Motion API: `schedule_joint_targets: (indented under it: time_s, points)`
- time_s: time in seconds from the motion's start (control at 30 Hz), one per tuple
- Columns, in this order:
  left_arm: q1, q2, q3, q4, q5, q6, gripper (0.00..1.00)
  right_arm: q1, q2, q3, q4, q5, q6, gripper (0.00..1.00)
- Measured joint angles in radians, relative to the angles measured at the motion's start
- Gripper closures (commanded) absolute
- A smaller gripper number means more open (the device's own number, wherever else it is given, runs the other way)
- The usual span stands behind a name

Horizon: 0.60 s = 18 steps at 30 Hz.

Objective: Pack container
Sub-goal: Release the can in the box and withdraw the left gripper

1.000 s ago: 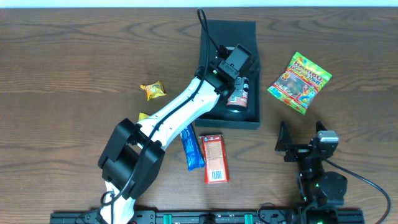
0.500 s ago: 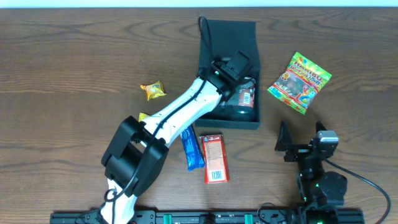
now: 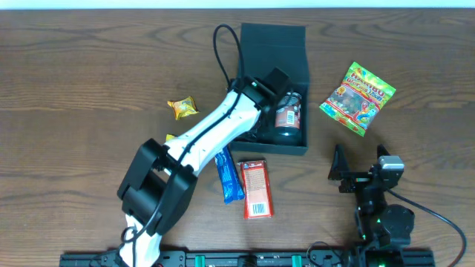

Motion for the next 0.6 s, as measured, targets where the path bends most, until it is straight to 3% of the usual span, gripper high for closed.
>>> schedule_joint_targets:
  time_s: [0.33, 0.53, 0.6]
  points:
    - [-0.058, -0.276, -0.091, -0.127, -0.084, -0.039, 0.94, 0.000, 0.000, 0.000, 0.000, 0.000, 0.000, 0.01]
    - [-0.068, -0.446, -0.442, 0.089, -0.071, -0.091, 0.94, 0.000, 0.000, 0.000, 0.001, 0.000, 0.000, 0.01]
    - [-0.079, -0.494, -0.527, 0.164, -0.069, -0.074, 0.79, 0.000, 0.000, 0.000, 0.000, 0.000, 0.000, 0.01]
